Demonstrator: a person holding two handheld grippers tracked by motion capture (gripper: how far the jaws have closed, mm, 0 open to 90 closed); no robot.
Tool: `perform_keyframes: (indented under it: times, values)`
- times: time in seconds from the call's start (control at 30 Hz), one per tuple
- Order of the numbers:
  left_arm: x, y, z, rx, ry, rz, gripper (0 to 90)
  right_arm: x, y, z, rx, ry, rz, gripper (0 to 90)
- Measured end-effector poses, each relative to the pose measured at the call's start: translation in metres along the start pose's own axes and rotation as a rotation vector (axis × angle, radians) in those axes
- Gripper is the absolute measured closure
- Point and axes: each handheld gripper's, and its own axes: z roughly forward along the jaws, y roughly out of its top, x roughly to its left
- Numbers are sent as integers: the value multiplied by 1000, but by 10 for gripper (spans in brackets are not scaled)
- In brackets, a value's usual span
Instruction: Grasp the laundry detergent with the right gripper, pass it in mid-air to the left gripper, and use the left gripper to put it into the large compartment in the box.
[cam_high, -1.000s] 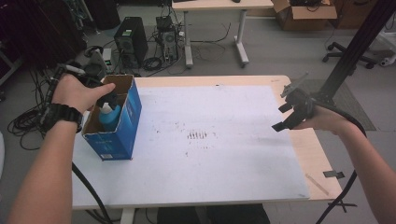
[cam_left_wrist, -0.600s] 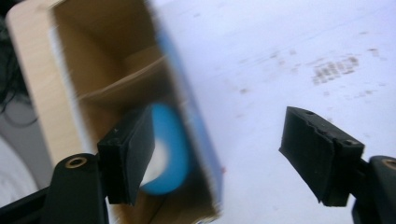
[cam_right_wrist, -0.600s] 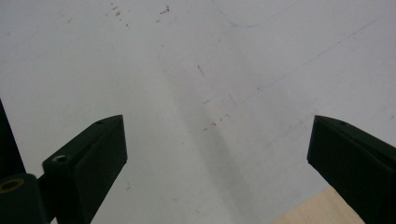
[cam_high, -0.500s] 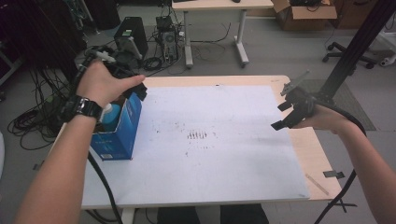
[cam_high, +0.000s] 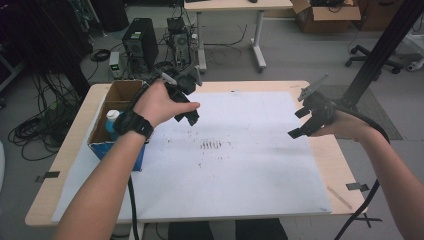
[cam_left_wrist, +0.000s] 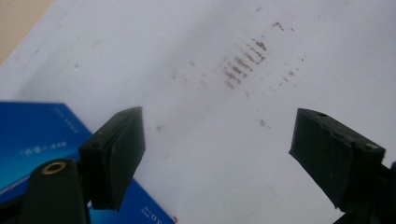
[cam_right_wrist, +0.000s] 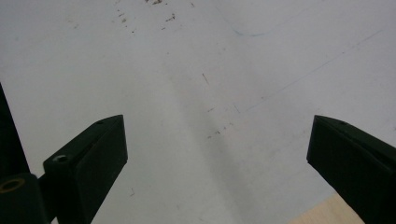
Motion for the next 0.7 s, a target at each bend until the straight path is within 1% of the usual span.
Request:
perform_keyframes:
  times: [0.03,0.07,0.1,0.13,0.23,0.3,0.33,0.4,0.47,0.5,0.57,0.67,0.7]
  values:
    - [-3,1,4,11,-5,19,176,0,0,0,2,-1,1,49]
    - [-3,1,4,11,-5,19,171,0,0,0,2,-1,1,49]
    - [-8,3,9,14,-9,44,165,1,1,0,3,2,-3,49]
    - [-13,4,15,22,-23,67,163,1,2,0,4,2,-6,49]
    - [-20,6,24,18,-37,111,151,2,3,0,7,2,-10,49]
    - [-22,7,27,19,-43,118,138,2,4,-1,8,2,-13,49]
    - [-24,7,32,21,-48,135,126,3,5,-1,7,4,-15,49]
    - [-25,7,34,25,-52,141,112,4,7,-1,8,7,-19,49]
    - [-28,7,42,27,-58,160,98,4,8,-1,7,7,-18,49]
    - [-28,7,42,27,-58,160,89,4,8,-1,7,7,-18,49]
    - [-29,6,47,34,-63,160,57,4,9,0,6,10,-20,49]
    - [-30,6,51,39,-66,164,50,4,10,1,9,11,-22,49]
    - [-30,5,53,41,-76,170,49,4,10,1,12,10,-23,49]
